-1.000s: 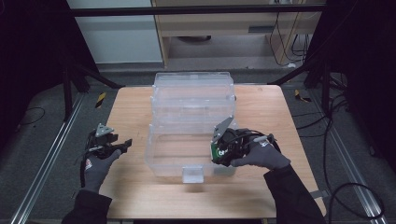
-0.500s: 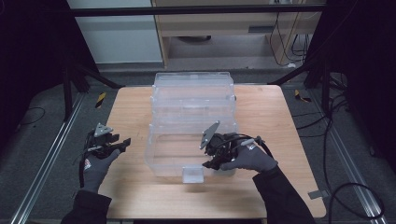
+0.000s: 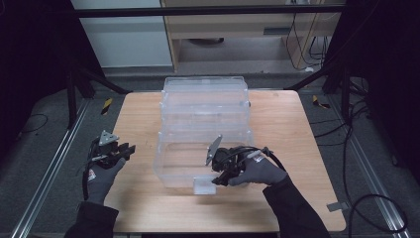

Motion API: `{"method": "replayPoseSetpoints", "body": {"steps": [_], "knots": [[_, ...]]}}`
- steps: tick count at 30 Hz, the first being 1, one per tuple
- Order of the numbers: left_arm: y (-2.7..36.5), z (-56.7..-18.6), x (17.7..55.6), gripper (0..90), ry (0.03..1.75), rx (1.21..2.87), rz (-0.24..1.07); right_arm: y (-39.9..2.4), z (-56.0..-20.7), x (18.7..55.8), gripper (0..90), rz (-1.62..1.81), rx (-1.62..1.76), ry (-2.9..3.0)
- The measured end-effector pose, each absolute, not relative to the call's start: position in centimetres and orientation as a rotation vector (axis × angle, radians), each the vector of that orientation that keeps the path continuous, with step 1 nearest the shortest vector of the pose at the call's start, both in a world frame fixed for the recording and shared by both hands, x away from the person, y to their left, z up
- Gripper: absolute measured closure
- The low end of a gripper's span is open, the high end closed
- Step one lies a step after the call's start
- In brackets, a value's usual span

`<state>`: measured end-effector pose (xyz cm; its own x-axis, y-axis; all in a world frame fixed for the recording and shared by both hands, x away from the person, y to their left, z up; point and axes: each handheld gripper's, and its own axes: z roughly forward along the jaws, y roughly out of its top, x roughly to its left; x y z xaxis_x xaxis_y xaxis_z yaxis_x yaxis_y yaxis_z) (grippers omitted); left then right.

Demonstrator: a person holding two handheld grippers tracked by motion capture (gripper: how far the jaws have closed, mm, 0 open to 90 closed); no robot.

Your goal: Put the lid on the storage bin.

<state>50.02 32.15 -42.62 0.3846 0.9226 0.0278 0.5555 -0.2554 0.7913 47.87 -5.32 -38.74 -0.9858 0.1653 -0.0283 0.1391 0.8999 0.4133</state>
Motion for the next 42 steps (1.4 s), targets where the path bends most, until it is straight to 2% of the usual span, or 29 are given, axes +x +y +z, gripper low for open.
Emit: {"method": "replayPoseSetpoints", "body": {"steps": [9, 24, 42], "knots": [[32.3, -42.5, 49.9, 63.0, 1.237, 1.928, 0.701, -4.9, -39.5, 48.1, 60.4, 0.598, 0.244, 3.033], [32.4, -42.4, 50.0, 58.7, 1.234, 1.904, 0.692, -4.7, -40.3, 48.7, 63.3, 0.584, 0.264, 3.083], [32.0, -41.9, 49.9, 51.8, 1.201, 1.885, 0.675, -4.4, -40.7, 48.7, 62.4, 0.547, 0.274, 3.117]]}}
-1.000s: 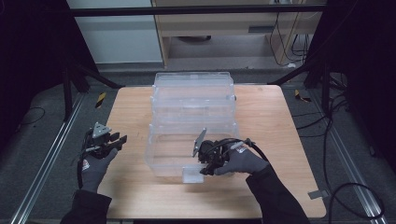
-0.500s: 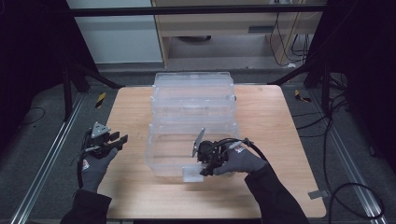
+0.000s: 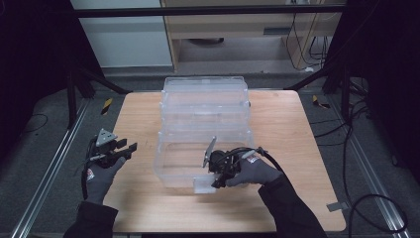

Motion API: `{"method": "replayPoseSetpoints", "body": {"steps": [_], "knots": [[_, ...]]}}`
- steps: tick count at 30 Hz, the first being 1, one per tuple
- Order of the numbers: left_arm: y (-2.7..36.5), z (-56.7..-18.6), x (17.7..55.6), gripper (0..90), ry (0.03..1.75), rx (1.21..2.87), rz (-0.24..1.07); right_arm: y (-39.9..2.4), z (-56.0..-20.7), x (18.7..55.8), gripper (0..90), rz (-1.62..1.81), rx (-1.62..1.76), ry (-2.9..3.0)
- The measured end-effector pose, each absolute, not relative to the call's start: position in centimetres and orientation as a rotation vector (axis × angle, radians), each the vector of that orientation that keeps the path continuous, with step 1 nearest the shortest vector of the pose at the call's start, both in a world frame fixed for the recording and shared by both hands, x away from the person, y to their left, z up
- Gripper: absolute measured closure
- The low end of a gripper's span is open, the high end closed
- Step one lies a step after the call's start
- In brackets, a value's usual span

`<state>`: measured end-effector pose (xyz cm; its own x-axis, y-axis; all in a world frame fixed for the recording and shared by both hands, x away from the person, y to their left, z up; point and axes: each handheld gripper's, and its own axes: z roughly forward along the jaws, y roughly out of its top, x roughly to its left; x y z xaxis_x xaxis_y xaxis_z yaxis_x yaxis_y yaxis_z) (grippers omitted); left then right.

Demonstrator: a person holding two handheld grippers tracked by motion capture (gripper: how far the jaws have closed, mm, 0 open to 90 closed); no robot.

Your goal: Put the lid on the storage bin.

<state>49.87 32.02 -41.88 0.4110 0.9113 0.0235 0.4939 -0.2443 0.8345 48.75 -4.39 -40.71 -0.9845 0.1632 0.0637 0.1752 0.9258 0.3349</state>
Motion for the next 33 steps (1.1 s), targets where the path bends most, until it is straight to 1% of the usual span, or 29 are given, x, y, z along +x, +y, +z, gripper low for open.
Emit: {"method": "replayPoseSetpoints", "body": {"steps": [7, 18, 28, 33], "knots": [[31.8, -41.1, 49.7, 49.9, 1.164, 1.883, 0.675, -4.4, -40.8, 48.7, 62.5, -0.546, -0.270, -3.054], [31.4, -39.3, 50.0, 49.9, 1.072, 1.882, 0.674, -4.3, -40.7, 48.5, 62.5, -0.543, -0.272, -3.068], [30.5, -37.0, 50.8, 49.4, 0.980, 1.882, 0.680, -4.4, -40.7, 48.5, 62.5, -0.544, -0.282, -3.069], [29.7, -35.4, 51.8, 49.0, 0.914, 1.923, 0.668, -4.3, -40.7, 48.4, 62.6, -0.543, -0.276, -3.080]]}}
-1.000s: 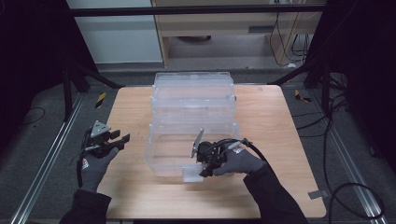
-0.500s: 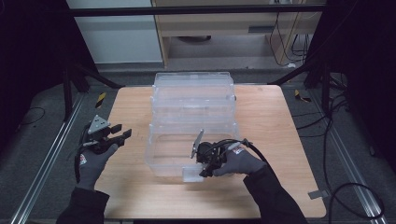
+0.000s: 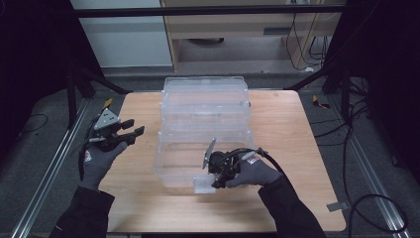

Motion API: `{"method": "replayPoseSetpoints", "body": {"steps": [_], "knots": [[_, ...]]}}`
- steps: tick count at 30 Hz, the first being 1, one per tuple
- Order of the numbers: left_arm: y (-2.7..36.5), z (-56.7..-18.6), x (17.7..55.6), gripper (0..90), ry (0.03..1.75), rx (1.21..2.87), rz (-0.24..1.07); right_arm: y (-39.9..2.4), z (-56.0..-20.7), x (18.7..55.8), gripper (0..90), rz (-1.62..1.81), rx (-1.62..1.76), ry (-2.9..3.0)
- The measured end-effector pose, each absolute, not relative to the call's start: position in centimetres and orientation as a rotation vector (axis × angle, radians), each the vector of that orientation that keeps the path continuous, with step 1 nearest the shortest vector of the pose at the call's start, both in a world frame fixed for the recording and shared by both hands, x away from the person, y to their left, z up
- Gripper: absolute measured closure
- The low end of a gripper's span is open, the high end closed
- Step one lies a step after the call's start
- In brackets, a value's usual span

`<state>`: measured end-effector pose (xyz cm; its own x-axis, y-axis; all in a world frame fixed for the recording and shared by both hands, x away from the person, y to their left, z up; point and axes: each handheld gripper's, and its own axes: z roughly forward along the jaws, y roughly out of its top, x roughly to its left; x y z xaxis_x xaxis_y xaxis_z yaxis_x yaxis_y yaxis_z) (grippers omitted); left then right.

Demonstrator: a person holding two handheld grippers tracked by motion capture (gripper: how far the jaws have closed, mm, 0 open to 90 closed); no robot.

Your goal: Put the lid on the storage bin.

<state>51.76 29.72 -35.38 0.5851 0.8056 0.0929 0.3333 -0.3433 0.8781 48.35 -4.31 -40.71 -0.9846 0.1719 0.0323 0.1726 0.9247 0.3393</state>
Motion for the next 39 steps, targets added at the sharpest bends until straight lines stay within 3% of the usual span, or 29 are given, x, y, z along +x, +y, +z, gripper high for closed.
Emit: {"method": "replayPoseSetpoints", "body": {"steps": [16, 39], "knots": [[25.6, -30.9, 54.1, 48.5, 0.623, 2.106, 0.694, -4.2, -40.7, 48.3, 62.5, -0.535, -0.281, -3.077], [21.7, -29.5, 56.9, 46.6, 0.354, 2.286, 0.686, -4.2, -40.7, 48.4, 62.6, -0.536, -0.276, -3.073]]}}
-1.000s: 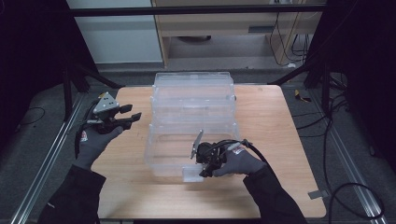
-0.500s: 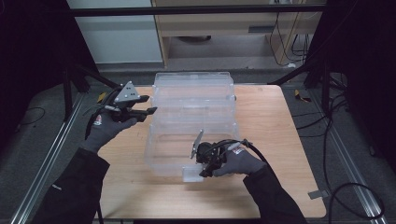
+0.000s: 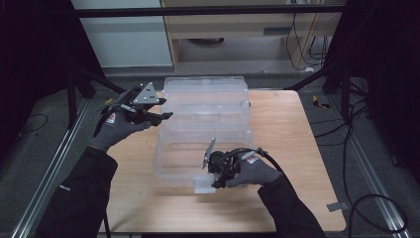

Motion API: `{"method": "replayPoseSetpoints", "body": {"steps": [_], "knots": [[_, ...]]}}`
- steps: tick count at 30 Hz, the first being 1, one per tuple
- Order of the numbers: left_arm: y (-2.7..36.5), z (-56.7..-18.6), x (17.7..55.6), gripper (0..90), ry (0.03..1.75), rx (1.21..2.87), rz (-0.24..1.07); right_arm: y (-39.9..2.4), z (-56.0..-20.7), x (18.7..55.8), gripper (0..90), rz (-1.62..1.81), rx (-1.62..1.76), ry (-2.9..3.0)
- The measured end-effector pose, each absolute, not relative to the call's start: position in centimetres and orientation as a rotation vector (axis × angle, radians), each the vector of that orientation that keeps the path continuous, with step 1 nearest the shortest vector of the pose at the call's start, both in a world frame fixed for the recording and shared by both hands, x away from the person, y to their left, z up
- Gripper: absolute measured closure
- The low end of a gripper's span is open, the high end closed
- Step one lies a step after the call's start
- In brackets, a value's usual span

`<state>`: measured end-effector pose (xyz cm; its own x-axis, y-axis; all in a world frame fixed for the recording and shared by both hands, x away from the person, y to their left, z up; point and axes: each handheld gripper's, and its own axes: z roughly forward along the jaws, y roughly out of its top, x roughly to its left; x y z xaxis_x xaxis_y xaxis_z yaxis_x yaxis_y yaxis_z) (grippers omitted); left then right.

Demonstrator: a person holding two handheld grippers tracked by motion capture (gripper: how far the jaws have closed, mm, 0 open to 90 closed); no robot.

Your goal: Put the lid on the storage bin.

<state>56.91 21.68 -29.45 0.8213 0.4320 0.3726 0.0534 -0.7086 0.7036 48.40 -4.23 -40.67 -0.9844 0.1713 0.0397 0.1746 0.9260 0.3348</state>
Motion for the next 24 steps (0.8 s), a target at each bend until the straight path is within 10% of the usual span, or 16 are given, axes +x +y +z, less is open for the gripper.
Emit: {"method": "replayPoseSetpoints", "body": {"steps": [24], "knots": [[18.4, -29.6, 59.6, 50.5, 0.230, 2.447, 0.683, -4.2, -40.7, 48.4, 62.6, -0.535, -0.269, -3.072]]}}
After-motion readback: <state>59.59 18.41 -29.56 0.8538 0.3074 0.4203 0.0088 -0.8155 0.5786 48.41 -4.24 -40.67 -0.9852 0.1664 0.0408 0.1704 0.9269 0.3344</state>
